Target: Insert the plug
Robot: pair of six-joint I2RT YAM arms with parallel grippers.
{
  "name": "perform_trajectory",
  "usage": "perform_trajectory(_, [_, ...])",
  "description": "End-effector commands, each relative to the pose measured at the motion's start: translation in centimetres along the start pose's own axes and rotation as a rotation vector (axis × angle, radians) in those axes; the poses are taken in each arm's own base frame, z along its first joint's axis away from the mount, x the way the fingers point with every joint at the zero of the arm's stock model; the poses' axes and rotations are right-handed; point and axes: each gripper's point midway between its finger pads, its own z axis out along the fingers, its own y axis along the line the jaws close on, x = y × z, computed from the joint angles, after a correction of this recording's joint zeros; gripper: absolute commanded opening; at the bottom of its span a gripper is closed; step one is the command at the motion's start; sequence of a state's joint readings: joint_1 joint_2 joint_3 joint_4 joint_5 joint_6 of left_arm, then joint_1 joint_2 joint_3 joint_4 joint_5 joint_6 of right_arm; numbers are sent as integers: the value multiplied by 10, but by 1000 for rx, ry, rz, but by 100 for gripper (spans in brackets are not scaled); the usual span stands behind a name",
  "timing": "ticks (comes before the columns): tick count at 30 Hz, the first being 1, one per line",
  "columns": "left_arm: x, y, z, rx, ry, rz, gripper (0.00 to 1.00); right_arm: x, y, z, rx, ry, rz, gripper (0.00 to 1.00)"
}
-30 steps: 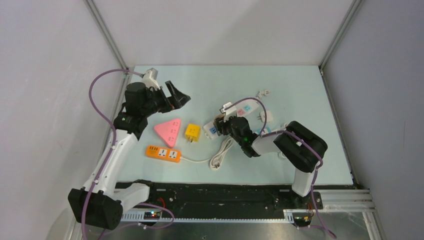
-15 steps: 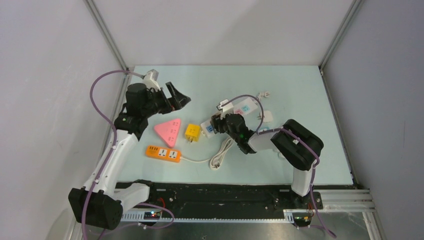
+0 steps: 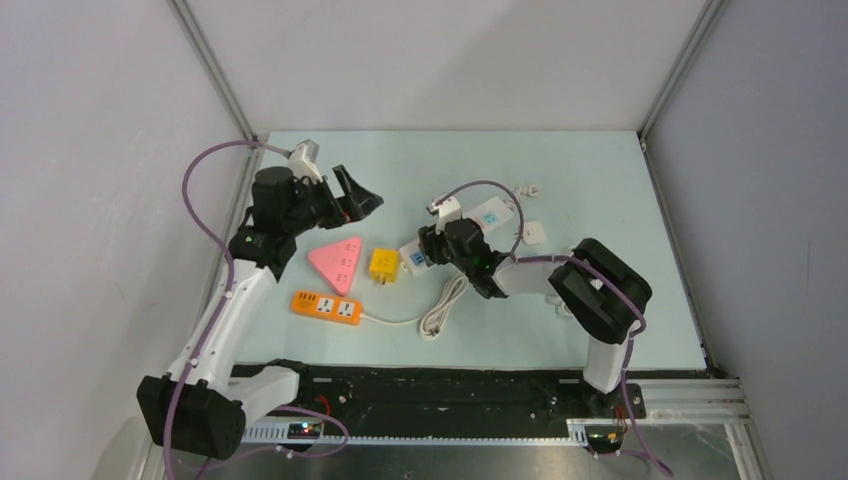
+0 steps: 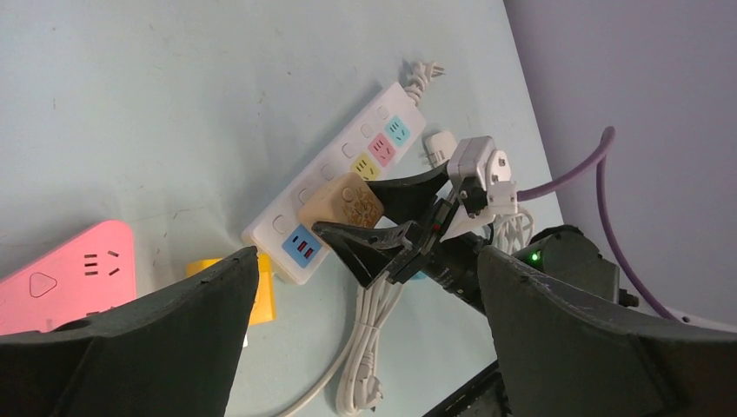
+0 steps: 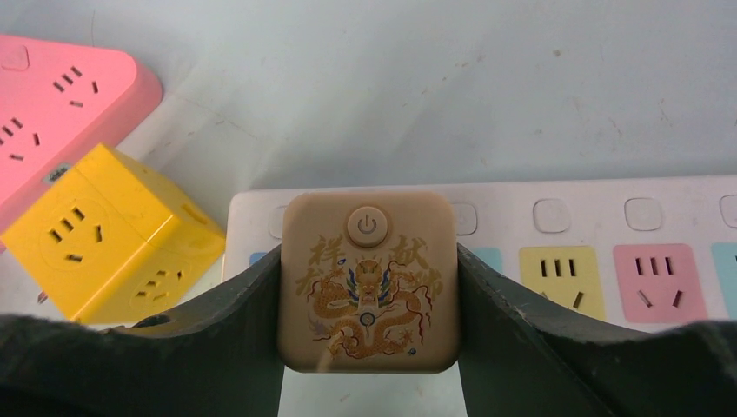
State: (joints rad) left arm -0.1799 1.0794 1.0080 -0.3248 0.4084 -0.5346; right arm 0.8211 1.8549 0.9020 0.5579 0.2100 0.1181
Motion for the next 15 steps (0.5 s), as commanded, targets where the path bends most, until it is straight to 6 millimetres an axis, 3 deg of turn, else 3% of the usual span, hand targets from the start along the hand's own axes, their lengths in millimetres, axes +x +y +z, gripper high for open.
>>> perform_trajectory(1, [-11,-13,-6,48,-28,21,100,118,-9,-54,6,509,-1,23])
perform_trajectory(3, [-12,-14,-7,51,-31,27,100,84,-6,-47,-10,441,19,40])
perform_trajectory(5, [-11,-16,-8,64,-25,41,100,40,5,-46,-75,351,40,73])
perform_trajectory(6, [-9,-19,-8,84,-14,53,100,4,13,-48,-114,275,44,93])
perform_trajectory(9, [-6,-21,-9,98,-6,71,100,-73,15,-44,-120,140,44,99])
perform_trajectory(10, [-7,-20,-9,97,-8,80,100,-76,8,-43,-104,165,40,99])
perform_trajectory(11, [-9,-20,-9,91,-17,86,100,-101,9,-42,-106,121,39,99])
perform_trajectory(15, [-16,-22,-14,83,-45,108,100,-153,-3,-57,-76,-9,58,99])
